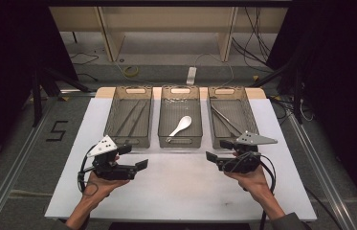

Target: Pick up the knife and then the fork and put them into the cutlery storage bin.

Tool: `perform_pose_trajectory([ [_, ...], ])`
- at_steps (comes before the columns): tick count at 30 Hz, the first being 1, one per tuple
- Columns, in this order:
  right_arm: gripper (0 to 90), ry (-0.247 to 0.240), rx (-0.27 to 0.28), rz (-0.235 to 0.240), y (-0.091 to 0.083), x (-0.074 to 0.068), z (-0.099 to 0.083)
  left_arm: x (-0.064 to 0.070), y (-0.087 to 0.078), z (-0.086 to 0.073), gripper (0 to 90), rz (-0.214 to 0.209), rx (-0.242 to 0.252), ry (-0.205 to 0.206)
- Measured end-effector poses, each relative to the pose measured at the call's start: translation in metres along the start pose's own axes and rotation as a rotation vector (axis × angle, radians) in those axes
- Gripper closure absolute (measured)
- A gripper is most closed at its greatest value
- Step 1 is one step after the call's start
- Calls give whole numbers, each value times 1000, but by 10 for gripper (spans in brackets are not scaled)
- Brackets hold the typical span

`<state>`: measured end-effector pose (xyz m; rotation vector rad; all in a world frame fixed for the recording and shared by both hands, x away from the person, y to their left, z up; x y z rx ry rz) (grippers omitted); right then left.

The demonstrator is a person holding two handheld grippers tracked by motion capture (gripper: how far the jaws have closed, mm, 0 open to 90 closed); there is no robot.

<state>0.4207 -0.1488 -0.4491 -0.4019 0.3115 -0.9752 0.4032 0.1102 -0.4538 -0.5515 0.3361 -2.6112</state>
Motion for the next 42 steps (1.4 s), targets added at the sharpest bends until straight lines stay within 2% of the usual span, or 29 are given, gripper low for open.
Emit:
perform_pose_trajectory([
  [10, 217, 15, 1, -7, -11, 1, -18, 5, 2, -2, 115, -27, -4, -7],
  [18, 206, 22, 16, -4, -21, -1, -25, 6, 1, -4, 115, -28, -9, -12],
  [26, 198, 34, 7, -12, -24, 1, -35, 7, 0, -6, 115, -28, -8, -10],
  [29, 189, 18, 2, -20, -26, 0, -39, 9, 0, -7, 114, -35, -8, -14],
  [42, 185, 9, 8, -31, -27, 2, -38, 8, 0, -6, 115, -34, -8, -9],
])
Point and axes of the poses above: each handheld gripper's, and its own axes: y roughly forward along the jaws, z roughly out of its top, x roughly to its right, the point moved 10 cm from there along y, roughly forward along the jaws, and after that the axes turned 15 degrees about -z, right-handed, at the moved point
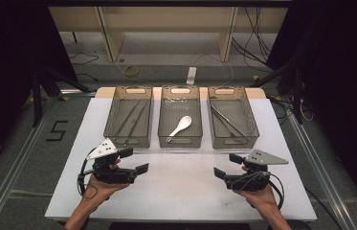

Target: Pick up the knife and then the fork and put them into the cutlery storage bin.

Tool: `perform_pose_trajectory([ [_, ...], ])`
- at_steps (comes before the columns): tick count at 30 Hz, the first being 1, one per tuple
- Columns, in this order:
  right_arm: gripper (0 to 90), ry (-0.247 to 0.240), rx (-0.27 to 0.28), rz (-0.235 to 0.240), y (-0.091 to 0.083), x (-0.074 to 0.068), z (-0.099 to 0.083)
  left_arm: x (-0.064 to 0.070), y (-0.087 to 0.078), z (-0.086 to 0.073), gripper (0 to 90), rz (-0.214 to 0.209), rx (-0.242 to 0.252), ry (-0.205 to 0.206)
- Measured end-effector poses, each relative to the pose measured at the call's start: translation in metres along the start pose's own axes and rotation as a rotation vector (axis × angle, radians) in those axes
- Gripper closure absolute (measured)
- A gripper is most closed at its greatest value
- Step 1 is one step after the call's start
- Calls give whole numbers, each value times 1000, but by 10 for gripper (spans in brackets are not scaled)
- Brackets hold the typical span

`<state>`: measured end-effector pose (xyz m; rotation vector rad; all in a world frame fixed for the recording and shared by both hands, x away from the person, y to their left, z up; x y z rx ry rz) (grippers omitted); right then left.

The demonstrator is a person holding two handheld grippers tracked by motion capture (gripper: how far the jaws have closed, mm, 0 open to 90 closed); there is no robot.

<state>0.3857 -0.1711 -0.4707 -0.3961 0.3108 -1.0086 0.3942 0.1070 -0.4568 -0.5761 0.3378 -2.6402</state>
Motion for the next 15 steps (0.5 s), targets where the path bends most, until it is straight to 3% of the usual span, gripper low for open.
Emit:
perform_pose_trajectory([
  [15, 185, -3, -8, 1, 2, 0, -1, -1, 1, 0, 115, -3, -1, -4],
])
Point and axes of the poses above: each handheld gripper's, and its own axes: y roughly forward along the jaws, z roughly out of its top, x roughly to its right, the point moved 10 cm from there along y, roughly forward along the jaws, and after that the axes turned 15 degrees about -z, right-handed, at the moved point
